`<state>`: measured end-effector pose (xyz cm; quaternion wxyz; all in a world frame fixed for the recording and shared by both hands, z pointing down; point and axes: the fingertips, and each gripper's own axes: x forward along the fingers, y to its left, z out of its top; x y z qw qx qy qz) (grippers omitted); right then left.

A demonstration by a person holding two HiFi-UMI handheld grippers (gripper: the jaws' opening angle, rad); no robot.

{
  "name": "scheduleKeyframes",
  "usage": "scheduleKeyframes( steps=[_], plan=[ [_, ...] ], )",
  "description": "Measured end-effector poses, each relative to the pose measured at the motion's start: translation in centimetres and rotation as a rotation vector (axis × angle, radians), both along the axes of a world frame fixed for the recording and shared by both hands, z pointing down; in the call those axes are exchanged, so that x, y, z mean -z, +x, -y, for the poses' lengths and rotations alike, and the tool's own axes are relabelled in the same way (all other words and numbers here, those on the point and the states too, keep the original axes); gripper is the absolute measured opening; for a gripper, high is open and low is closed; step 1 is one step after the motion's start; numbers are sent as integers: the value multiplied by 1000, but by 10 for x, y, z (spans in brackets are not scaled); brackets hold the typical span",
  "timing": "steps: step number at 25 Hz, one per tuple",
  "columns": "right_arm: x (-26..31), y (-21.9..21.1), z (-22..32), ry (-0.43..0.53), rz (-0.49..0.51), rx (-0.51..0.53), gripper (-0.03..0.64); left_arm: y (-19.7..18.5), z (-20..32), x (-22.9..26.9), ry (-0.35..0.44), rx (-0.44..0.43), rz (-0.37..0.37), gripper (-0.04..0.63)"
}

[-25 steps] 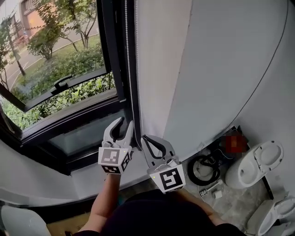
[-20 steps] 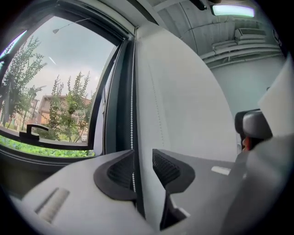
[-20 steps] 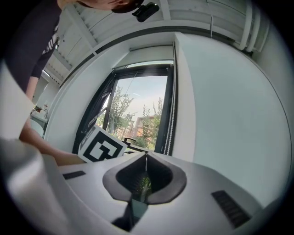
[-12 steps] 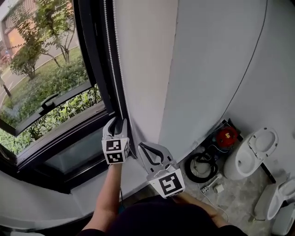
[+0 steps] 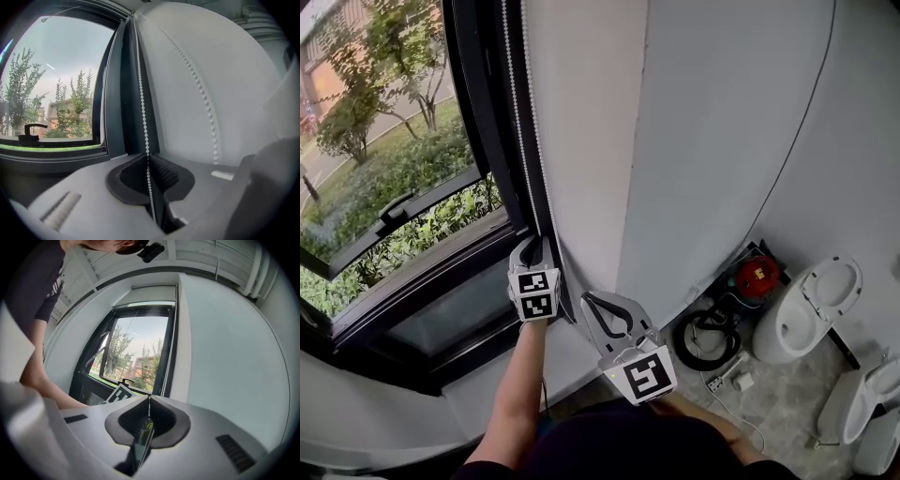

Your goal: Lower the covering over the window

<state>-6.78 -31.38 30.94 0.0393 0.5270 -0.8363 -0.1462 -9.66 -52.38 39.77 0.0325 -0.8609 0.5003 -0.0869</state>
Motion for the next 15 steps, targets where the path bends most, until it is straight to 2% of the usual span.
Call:
scheduleKeyframes(
  steps=[3,6,8,12,15],
  plan=[
    [0,3,-3,-2,16,3,14,-3,-8,2,-17,-35,-37,23],
    [-1,5,-6,-8,41,11,14,-4,-31,-8,-39,-94,-9,21],
    [-3,6,-8,-14,57,18,14,-6,-54,-14,-27,-131,9,21],
    [-10,8,-10,-37,107,39,14,-9,-109,-13,-16,-198,-3,21],
    [-14,6,-16,-83,162,67,14,-9,-150,-11,-21,-238,-52,21]
  ],
)
